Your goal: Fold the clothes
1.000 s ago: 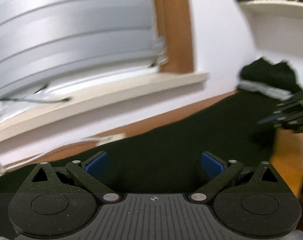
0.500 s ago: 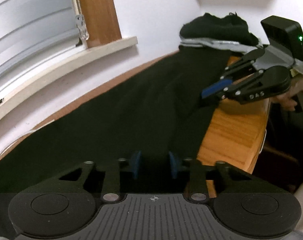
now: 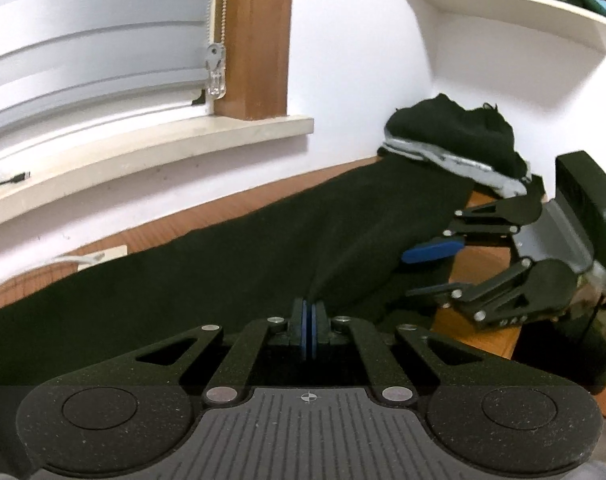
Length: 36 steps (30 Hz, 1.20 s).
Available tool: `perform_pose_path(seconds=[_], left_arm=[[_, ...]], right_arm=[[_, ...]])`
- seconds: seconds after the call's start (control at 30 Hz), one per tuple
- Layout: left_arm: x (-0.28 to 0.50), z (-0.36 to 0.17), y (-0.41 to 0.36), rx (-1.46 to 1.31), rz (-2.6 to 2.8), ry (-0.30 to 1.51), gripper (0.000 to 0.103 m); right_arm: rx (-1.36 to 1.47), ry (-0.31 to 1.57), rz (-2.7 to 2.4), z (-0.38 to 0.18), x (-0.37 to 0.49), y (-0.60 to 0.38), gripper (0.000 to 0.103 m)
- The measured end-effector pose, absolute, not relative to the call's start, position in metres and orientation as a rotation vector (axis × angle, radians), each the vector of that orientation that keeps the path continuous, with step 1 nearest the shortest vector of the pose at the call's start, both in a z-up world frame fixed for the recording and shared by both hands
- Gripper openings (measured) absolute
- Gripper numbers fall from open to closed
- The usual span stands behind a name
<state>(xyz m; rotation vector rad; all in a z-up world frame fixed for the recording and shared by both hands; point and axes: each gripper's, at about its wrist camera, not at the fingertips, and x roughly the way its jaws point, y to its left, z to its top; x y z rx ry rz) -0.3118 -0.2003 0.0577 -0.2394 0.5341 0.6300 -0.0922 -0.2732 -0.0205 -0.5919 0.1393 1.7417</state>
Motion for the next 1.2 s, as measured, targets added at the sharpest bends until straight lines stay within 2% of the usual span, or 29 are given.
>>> perform_pose_path(seconds=[0.43, 0.67, 0.7, 0.77, 0.87, 1.0, 1.2], left_arm=[[-0.312, 0.04, -0.152, -0.347, 0.634, 0.584, 0.003], [-0.317, 0.039, -0.149, -0.369, 0.619, 0.579, 0.003], [-0.318, 0.04, -0.15, -0.366, 0.621, 0.581, 0.003], [-0.318, 0.041, -0.15, -0.362, 0.626, 0.585, 0.003], [-0.326, 0.046, -0.152, -0.36, 0.646, 0.564, 0.012], [-0.353, 0.06, -0.147, -0.349, 0.712, 0.519, 0.014], [-0.385, 0.05, -0.103, -0.338, 0.867, 0.589, 0.034]], right_arm=[[-0.59, 0.162, 1.854, -0.019, -0.108, -0.244, 0.045], [-0.689, 0.133, 1.96, -0.023, -0.138, -0.221, 0.043], [-0.709, 0.121, 1.965, -0.024, -0.142, -0.218, 0.041], [-0.735, 0.111, 1.969, -0.023, -0.148, -0.213, 0.018], [-0.744, 0.115, 1.983, -0.016, -0.149, -0.217, 0.006], [-0.731, 0.093, 1.994, -0.005, -0.145, -0.242, 0.004], [-0.765, 0.064, 2.005, -0.003, -0.143, -0.269, 0.004]])
